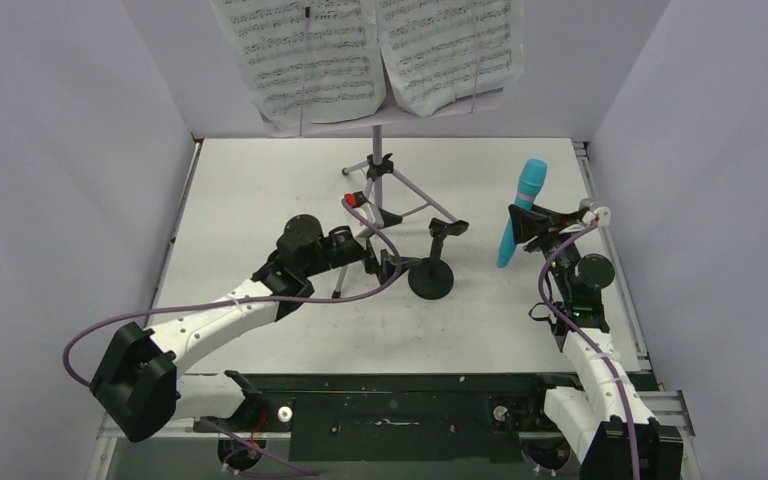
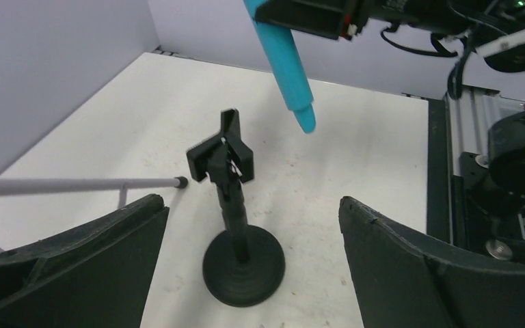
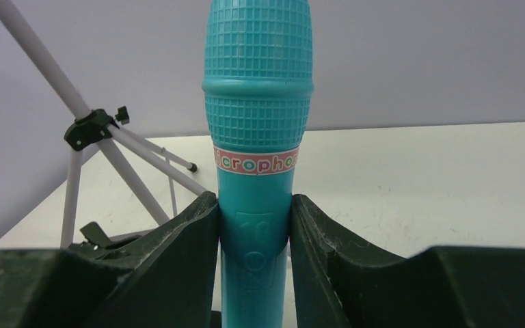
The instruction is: Set up the instrument practice props
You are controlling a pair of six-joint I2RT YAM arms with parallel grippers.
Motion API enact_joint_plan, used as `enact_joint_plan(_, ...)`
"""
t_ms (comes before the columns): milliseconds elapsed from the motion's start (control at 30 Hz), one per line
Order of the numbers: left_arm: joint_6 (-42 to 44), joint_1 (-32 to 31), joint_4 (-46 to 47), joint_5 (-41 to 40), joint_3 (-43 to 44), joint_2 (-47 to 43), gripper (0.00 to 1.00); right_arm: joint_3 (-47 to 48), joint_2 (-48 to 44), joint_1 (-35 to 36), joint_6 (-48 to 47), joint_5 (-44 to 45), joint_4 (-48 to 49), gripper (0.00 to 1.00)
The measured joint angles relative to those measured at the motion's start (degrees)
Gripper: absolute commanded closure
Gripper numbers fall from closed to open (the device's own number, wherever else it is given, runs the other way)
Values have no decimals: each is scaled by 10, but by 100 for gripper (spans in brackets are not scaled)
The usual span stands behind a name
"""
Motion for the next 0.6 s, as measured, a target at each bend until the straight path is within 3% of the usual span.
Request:
enact_joint_plan(267,58,1,-44,3,133,122,4,-24,-1,5,-5,-24,45,95)
enact_joint_plan(600,76,1,-55,31,218,243,4,-24,-1,6,-8,-30,43,95)
